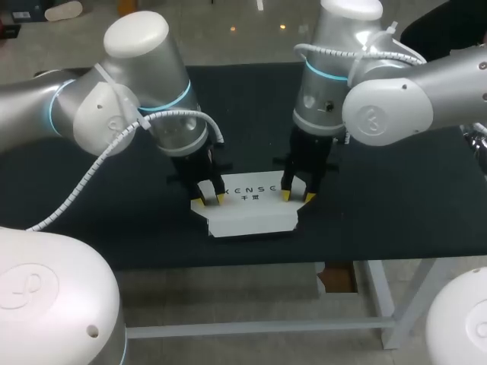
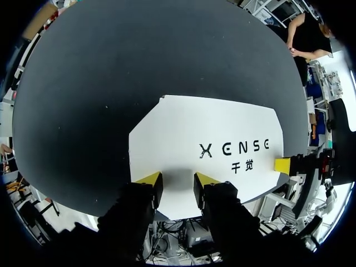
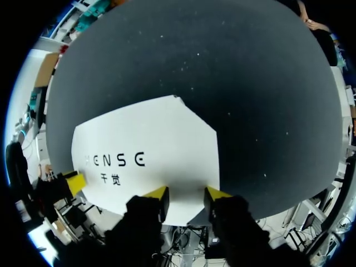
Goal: Assemble the packaging by folding the flat box into shape, placing the metal phone stand inside, and closing the box properly
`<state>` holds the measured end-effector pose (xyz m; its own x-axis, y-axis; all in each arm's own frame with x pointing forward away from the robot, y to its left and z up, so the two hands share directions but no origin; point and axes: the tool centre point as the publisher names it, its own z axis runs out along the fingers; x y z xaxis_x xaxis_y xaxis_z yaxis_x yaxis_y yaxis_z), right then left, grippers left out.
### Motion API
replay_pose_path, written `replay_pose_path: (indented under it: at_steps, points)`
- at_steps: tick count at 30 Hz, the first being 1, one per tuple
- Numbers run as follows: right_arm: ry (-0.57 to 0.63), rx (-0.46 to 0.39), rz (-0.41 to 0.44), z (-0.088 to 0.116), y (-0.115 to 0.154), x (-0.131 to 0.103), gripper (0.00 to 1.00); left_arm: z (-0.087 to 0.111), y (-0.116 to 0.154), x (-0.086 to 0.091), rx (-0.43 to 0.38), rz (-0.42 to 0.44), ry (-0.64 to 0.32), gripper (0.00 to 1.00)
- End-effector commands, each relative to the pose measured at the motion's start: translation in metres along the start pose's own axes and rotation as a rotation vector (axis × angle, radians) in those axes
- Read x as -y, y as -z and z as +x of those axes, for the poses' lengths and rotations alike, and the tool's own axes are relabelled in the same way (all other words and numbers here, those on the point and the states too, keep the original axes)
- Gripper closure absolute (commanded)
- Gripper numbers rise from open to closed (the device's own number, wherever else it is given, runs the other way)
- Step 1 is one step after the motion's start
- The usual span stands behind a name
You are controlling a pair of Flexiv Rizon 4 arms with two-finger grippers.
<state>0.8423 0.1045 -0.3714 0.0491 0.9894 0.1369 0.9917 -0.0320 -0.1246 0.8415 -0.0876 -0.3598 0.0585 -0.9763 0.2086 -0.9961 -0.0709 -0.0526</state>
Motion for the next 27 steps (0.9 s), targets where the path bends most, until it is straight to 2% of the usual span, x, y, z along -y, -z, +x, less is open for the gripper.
replay_pose_path:
  at_steps: [1,8,27]
  points:
    - [0.0,-0.001,-0.019,-0.0008,-0.0007,0.0043,0.54,-0.0038,0.0012,-0.0052,-0.004,0.015,-0.005,0.56]
    - [0.005,-0.013,-0.032,-0.0023,-0.0058,0.0029,0.53,-0.007,0.0006,-0.0057,-0.025,0.037,-0.029,0.51]
    - [0.023,-0.1,-0.142,-0.0055,-0.01,0.0016,0.52,-0.0082,-0.0064,-0.005,-0.058,0.072,-0.065,0.54]
